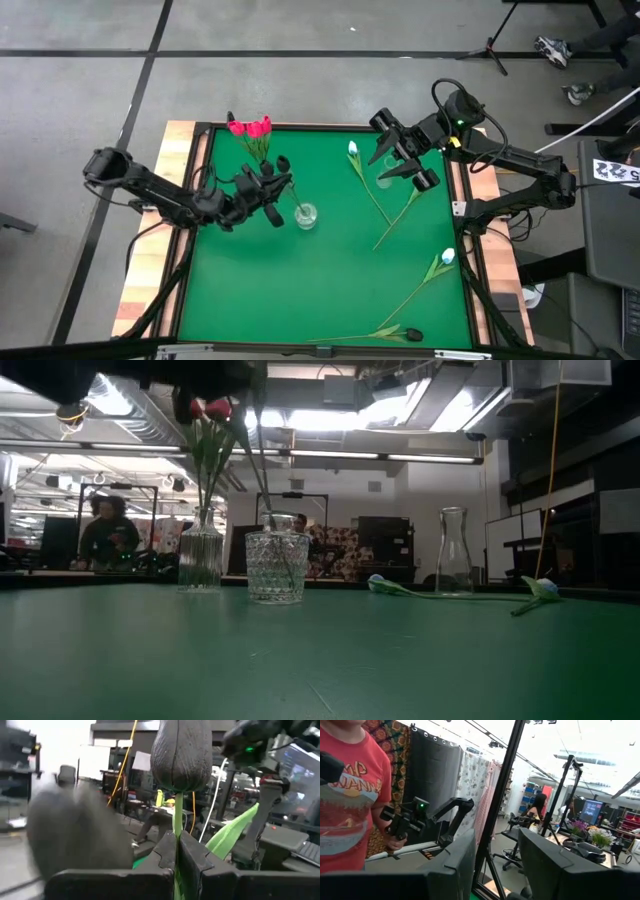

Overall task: Sort flowers into vase by color
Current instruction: Put the left black tulip into the middle transparent vase

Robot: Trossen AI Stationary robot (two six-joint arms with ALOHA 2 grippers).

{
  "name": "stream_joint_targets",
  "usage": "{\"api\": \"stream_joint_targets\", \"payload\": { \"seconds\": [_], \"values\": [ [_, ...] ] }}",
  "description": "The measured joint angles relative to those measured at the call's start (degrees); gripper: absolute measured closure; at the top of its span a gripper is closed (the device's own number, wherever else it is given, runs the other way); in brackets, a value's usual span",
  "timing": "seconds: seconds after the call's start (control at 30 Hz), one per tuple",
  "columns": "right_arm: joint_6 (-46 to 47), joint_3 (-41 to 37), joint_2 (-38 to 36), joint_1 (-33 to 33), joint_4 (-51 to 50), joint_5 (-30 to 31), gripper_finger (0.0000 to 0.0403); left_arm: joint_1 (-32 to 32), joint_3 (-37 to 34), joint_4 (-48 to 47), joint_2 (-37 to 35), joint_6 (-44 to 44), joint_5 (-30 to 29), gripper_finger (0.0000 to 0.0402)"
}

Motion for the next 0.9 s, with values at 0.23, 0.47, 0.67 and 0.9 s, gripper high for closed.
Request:
{"api": "stream_joint_targets", "payload": {
  "seconds": [0.23, 0.47, 0.67, 0.9],
  "values": [
    [-0.1, 0.0, 0.0, 0.0, 0.0, 1.0, 0.0252, 1.8, -3.3, 5.5, 0.0, -0.3, 0.5, 0.0399],
    [-1.4, 0.0, 0.0, 0.0, 0.0, 3.2, 0.0252, 2.9, -3.3, 5.9, 4.2, -4.6, 5.1, 0.0399],
    [-1.5, 0.0, 0.0, 0.0, 0.0, 3.4, 0.0252, 2.9, -3.2, 6.5, 6.1, -6.9, 6.3, 0.0395],
    [-1.5, 0.0, 0.0, 0.0, 0.0, 3.2, 0.0252, 2.9, -3.0, 5.2, 6.6, -9.1, 9.1, 0.0393]
  ]
}}
